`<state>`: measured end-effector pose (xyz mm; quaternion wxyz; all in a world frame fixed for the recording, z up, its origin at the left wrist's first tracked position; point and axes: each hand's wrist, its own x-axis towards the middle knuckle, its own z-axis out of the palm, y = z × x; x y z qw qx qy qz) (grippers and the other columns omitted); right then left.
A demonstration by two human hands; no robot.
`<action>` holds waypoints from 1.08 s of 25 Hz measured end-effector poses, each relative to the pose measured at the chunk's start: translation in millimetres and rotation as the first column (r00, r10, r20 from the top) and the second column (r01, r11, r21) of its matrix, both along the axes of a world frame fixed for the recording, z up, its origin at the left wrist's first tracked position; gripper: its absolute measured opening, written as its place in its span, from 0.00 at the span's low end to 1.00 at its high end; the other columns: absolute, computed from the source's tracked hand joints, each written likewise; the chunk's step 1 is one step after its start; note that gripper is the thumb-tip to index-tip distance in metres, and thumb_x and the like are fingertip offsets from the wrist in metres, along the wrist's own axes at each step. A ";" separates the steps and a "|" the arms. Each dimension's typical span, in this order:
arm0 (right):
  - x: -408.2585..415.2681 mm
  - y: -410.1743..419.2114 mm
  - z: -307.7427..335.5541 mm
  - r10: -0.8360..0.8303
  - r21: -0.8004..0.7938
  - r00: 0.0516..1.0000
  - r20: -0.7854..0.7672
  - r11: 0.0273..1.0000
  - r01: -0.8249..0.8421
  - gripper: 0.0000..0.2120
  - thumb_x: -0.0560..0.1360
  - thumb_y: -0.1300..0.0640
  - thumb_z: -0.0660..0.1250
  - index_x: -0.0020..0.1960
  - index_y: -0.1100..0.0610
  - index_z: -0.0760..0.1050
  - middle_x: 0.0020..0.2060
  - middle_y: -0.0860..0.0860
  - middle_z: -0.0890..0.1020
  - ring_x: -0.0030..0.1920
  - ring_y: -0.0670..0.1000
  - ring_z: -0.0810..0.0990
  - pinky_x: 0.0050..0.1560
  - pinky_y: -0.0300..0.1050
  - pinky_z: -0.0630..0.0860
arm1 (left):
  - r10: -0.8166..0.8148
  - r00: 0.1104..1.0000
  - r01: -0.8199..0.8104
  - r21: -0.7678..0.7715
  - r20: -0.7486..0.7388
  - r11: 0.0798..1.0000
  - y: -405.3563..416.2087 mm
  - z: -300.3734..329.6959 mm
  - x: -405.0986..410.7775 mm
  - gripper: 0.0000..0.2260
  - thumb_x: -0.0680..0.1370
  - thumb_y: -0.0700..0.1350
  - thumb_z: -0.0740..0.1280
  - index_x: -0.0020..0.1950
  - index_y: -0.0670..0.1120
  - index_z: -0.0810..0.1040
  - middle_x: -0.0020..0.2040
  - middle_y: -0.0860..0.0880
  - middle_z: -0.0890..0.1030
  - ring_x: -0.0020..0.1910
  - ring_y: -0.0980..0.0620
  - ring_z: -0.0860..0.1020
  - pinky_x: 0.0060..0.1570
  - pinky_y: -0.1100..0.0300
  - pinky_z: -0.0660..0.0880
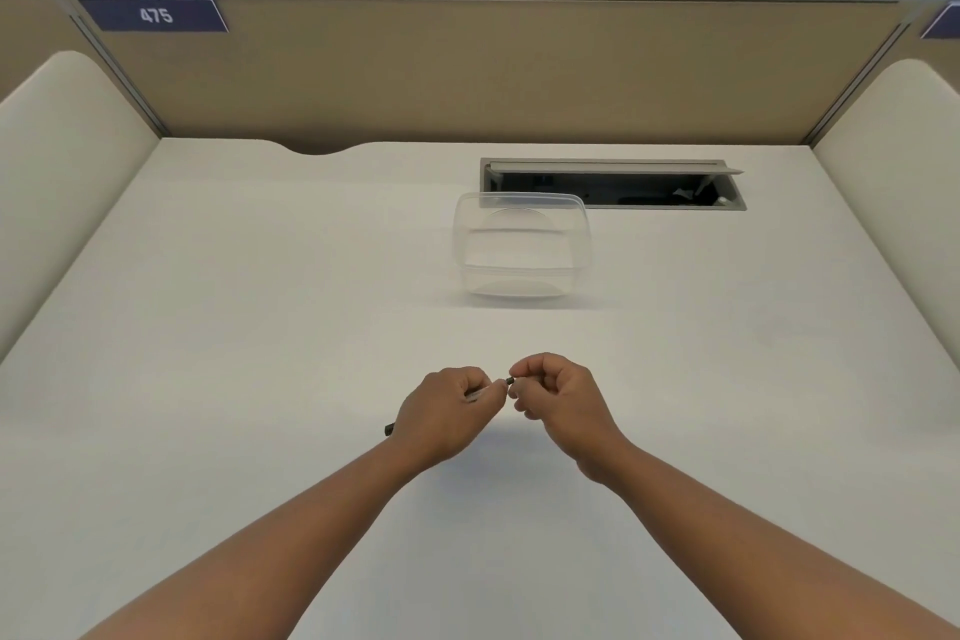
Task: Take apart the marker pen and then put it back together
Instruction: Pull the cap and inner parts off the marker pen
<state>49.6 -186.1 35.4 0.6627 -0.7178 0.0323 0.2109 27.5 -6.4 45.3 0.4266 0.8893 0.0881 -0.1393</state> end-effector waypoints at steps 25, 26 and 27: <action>1.4 -22.8 4.5 0.236 0.072 0.971 -0.043 0.970 -0.232 0.04 0.74 0.65 0.71 0.41 0.59 0.81 0.37 0.53 0.86 0.41 0.51 0.84 0.46 0.42 0.81 | -0.629 0.770 0.529 0.443 0.106 0.723 3.7 6.4 -3.1 0.15 0.81 0.54 0.48 0.48 0.51 0.72 0.36 0.52 0.75 0.35 0.48 0.73 0.35 0.52 0.70; 1.6 -23.2 4.5 0.240 0.066 0.970 -0.034 0.969 -0.237 0.04 0.74 0.65 0.71 0.41 0.59 0.81 0.37 0.53 0.86 0.41 0.51 0.84 0.47 0.42 0.80 | -0.628 0.772 0.532 0.435 0.103 0.726 3.9 7.3 -3.4 0.15 0.81 0.54 0.48 0.49 0.51 0.72 0.36 0.53 0.75 0.35 0.49 0.73 0.35 0.51 0.71; 1.6 -23.2 4.6 0.243 0.060 0.970 -0.027 0.969 -0.242 0.04 0.73 0.65 0.71 0.40 0.59 0.81 0.36 0.54 0.85 0.41 0.51 0.83 0.47 0.43 0.80 | -0.628 0.772 0.536 0.429 0.099 0.727 4.2 8.5 -3.2 0.15 0.81 0.54 0.49 0.49 0.52 0.73 0.36 0.53 0.75 0.36 0.49 0.73 0.35 0.52 0.71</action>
